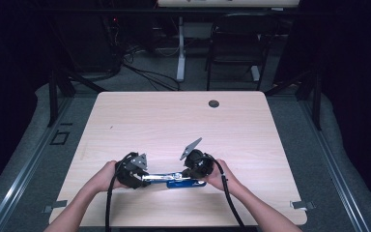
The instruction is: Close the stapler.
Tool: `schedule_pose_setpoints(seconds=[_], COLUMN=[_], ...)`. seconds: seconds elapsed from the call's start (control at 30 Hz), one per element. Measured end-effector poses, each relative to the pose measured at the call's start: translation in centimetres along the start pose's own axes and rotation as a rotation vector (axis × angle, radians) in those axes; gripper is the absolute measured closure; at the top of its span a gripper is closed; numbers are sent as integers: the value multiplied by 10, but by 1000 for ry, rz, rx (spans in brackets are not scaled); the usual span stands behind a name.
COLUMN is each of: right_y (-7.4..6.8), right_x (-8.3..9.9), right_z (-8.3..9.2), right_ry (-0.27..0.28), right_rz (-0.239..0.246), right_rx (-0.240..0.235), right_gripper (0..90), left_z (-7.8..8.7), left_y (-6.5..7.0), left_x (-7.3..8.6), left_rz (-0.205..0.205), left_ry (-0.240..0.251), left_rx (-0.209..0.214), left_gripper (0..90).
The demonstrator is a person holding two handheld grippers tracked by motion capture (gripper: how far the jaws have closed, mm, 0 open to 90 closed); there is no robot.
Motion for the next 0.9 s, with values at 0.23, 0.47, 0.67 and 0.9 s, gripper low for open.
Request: schedule_pose_setpoints(seconds=[0.23,0.47,0.67,0.9], right_y=[0,1,1,1], right_x=[0,1,1,1], right_z=[0,0,0,0], right_ry=[2,5,7,8], right_rz=[-3,-11,-14,-14], right_rx=[-1,-1,-4,-4], right_gripper=[900,900,900,900], left_z=[1,3,12,15], left_y=[0,1,1,2], left_x=[-1,-2,-6,-9], left_rz=[-7,0,20,23], left_ry=[8,31,95,128], left_rx=[-12,6,30,53], left_gripper=[636,635,629,629])
Point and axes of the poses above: each handheld gripper's, and its own axes: z roughly backward along the jaws, x roughly out of its underside, y roughly to its right, the point moved 9 cm from there along -z, roughly forward along the jaws, and after that the axes turned 8 degrees about z, right-handed, at the moved point
